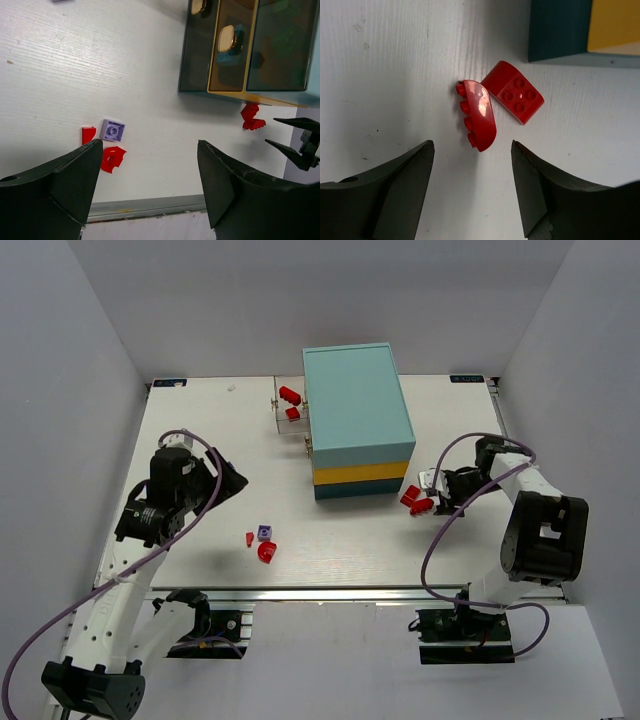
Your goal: Sort the legos into containers by color
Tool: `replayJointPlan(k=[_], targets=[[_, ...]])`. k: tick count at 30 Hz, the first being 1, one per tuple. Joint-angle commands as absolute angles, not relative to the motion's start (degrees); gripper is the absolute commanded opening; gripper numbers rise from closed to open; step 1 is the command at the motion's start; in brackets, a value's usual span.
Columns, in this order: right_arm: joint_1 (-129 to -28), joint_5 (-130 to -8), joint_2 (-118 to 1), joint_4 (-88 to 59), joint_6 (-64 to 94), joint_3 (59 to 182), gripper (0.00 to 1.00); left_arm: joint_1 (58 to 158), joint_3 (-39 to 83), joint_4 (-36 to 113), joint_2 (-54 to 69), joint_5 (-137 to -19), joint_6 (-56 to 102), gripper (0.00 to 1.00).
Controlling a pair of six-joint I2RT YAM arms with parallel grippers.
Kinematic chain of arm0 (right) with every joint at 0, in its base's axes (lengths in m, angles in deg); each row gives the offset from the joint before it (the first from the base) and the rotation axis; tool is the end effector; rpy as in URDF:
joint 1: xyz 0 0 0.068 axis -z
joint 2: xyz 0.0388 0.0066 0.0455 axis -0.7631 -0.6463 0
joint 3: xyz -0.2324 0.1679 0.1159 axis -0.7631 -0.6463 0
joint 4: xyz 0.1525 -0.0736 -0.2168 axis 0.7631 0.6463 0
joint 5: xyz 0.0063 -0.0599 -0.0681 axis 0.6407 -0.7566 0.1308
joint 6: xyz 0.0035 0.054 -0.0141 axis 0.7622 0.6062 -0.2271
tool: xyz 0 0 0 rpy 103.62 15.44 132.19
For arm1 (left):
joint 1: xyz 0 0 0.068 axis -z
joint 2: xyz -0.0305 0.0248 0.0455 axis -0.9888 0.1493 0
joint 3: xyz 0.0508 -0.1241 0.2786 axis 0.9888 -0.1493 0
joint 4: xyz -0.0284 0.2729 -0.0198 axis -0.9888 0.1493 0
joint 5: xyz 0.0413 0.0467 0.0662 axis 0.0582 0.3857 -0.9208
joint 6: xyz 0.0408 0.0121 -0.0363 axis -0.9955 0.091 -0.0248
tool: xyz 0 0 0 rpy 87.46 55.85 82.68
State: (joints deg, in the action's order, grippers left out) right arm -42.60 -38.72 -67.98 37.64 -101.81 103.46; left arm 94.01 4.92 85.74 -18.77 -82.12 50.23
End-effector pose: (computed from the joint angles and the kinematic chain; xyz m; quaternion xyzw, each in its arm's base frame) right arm 0.2854 -0.0119 0.2242 -0.7476 0.5772 0.1322 0.3007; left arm 0.1554 -0.0376 0.3579 -0.1908 0.8821 -0.2169 0.3721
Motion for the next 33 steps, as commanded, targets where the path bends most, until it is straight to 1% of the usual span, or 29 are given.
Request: replayJointPlan(k=[1,4,8,10,20,24,27,30,31,33], targets=[[-44.63,-39.76,-68.44,33.53,-104.19,102.46,0.69,93.89,3.44,86.56,-20.70,-82.83,51.46,0.86],[-45.96,-39.49,-69.06,33.28,-103.31,102.12,0.68,93.89,2.74,86.65,-21.14,-82.75,51.90,0.86],[-48.59,-39.93,-68.01,27.41,-100.15,99.39,0.68,93.89,2.91,86.56,-20.53,-82.75,51.99,0.86],[-49.30,-40.72,-68.27,26.86,-99.79,98.77,0.67,93.89,3.09,86.65,-20.17,-82.66,51.99,0.86],[-53.78,-45.38,-69.32,20.27,-95.40,96.13,0.60,93.89,3.17,87.18,-20.00,-82.75,52.08,0.86],[-54.66,-47.14,-70.11,20.35,-95.65,96.31,0.54,93.89,3.26,87.35,-20.26,-82.92,52.08,0.86],[-54.75,-48.89,-69.68,20.09,-96.36,95.61,0.43,93.89,3.26,87.79,-20.52,-83.10,52.25,0.86],[-54.66,-49.51,-68.45,20.09,-96.71,94.82,0.35,93.89,3.00,87.88,-21.14,-83.19,52.34,0.86],[-54.58,-49.95,-68.10,20.17,-96.89,94.64,0.31,93.89,2.91,87.79,-21.14,-83.10,52.34,0.86],[-54.23,-50.22,-66.70,20.79,-97.41,94.29,0.25,93.89,2.74,87.79,-21.40,-83.10,52.43,0.86]])
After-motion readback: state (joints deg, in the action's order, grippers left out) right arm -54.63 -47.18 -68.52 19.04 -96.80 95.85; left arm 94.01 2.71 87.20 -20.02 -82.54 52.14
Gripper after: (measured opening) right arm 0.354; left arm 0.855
